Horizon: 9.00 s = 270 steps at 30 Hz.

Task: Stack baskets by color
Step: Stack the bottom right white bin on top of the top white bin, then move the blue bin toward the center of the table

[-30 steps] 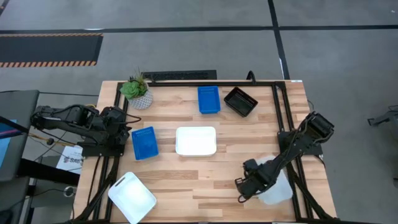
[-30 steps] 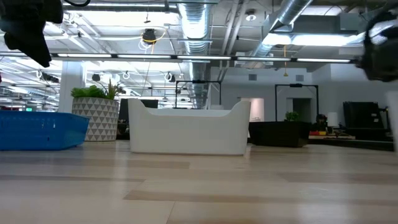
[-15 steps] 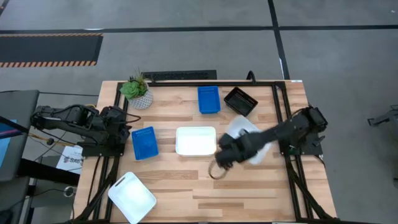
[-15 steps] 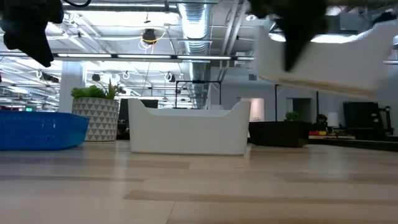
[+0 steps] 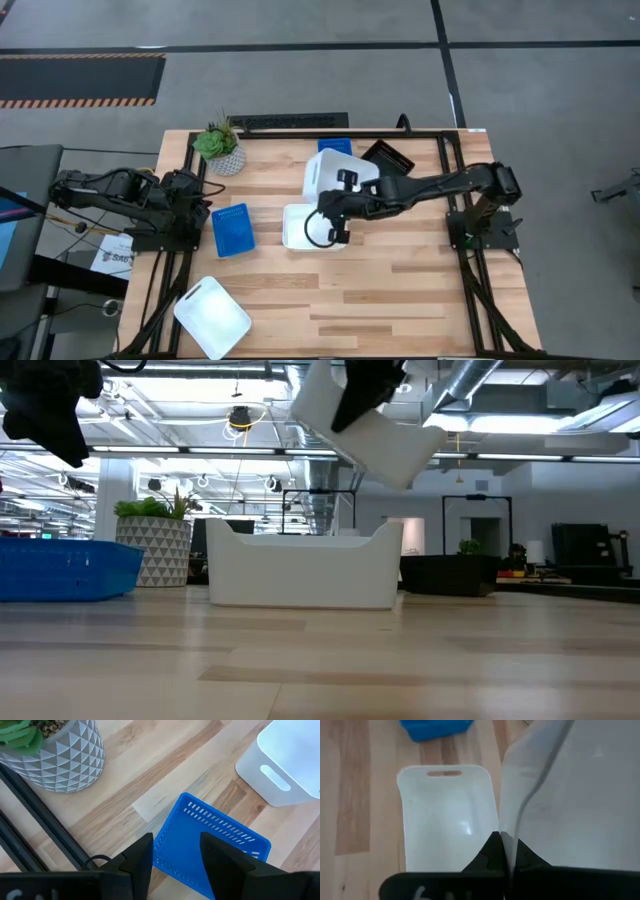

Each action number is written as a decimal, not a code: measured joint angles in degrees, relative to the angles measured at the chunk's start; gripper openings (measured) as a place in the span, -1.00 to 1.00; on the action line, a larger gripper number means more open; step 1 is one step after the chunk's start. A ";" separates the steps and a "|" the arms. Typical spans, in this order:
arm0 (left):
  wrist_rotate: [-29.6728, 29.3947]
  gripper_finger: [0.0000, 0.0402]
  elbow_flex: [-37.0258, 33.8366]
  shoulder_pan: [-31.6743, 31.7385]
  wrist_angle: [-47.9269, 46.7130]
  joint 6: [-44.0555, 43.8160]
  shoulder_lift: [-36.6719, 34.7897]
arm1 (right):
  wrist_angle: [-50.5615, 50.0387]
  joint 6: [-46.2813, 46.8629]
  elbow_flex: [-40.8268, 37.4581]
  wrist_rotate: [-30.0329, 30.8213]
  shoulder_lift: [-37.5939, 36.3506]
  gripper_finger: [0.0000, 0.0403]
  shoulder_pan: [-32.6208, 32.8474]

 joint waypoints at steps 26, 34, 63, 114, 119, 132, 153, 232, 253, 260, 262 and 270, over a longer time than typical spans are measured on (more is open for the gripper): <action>-0.13 -0.25 0.00 0.00 0.00 0.04 0.01 | 8.35 -2.78 1.01 -9.14 9.01 -1.00 1.63; -0.09 -0.25 0.00 0.00 0.00 0.06 0.02 | 8.61 -1.30 1.09 -12.67 12.66 -1.00 2.13; -0.17 -0.25 0.00 0.00 -0.04 0.26 0.02 | -1.75 -3.20 1.01 -18.26 14.65 -1.00 1.15; 0.04 -0.25 0.00 0.00 -0.04 0.11 0.02 | -11.21 -3.50 19.12 -14.86 19.26 -0.07 0.31; 0.04 -0.25 0.00 0.00 -0.02 0.11 0.02 | -7.03 -3.55 19.06 -14.86 20.66 -0.15 -0.78; 0.07 -0.25 0.00 0.00 -0.04 0.11 0.00 | -7.12 -3.73 18.93 -15.51 26.21 -0.20 -3.74; 2.89 -0.25 0.00 0.00 -0.23 -0.10 0.00 | 19.92 -11.69 25.09 -15.47 26.25 -0.23 -0.69; 18.88 -1.00 -5.19 -3.27 3.54 -8.33 29.81 | -5.54 -4.07 25.14 -13.24 11.72 -0.25 9.54; 23.42 -1.00 -3.10 -4.20 9.53 4.60 46.30 | -8.71 -3.00 25.14 -13.36 11.72 -0.27 9.99; 17.68 -1.00 -3.08 -3.20 15.25 6.57 46.27 | -9.24 0.24 24.86 -11.23 11.72 -0.27 9.98; 15.90 -1.00 -3.10 -2.56 18.58 7.82 46.27 | -8.35 1.57 23.82 -8.85 11.70 -0.27 9.41; 12.39 -1.00 -2.75 0.71 29.40 12.56 46.28 | -6.49 7.40 19.29 -8.00 11.80 -0.26 4.77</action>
